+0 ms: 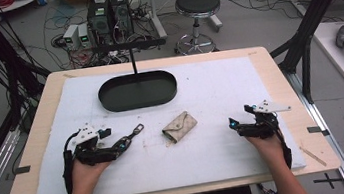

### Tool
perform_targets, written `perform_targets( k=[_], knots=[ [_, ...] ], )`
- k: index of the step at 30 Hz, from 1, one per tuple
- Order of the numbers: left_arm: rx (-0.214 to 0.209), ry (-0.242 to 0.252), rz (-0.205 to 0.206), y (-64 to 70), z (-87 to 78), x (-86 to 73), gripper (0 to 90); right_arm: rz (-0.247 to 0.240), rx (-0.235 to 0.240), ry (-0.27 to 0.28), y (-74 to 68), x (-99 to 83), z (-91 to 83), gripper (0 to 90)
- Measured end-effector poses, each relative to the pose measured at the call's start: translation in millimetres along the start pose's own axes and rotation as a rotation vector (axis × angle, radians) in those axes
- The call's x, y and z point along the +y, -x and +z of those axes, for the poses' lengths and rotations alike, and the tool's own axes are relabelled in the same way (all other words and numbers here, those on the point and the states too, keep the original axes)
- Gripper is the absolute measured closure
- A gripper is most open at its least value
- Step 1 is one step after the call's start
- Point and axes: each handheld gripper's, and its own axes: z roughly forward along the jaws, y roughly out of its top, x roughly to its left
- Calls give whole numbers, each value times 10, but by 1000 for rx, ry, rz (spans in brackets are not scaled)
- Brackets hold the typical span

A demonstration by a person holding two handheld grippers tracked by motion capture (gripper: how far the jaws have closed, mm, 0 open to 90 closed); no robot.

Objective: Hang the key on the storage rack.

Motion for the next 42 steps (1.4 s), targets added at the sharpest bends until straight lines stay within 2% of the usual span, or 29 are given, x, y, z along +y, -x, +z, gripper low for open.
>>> perform_targets(
  k=[7,11,19,24,28,31,33,37,39,42],
  knots=[
    [2,7,1,0,75,37,200,9,-1,14,27,-37,-30,167],
    [6,7,0,-6,111,53,200,14,-3,34,47,-68,-110,167],
    [17,-22,15,-12,245,115,201,16,-2,24,40,-106,-178,167],
    [42,-87,36,-10,375,122,215,15,5,17,38,-121,-185,166],
    [38,-99,38,-13,438,123,286,10,15,2,30,-136,-161,167],
    [50,-144,32,-19,481,136,308,9,18,3,23,-132,-157,166],
    [68,-156,24,-16,493,139,386,6,20,2,10,-127,-151,167],
    [75,-182,21,-15,523,143,431,3,22,-1,0,-127,-142,166],
    [76,-224,26,-12,553,152,453,4,21,-4,-4,-122,-134,167],
    [88,-244,46,9,581,164,481,3,22,-5,-2,-121,-131,166]
  ],
)
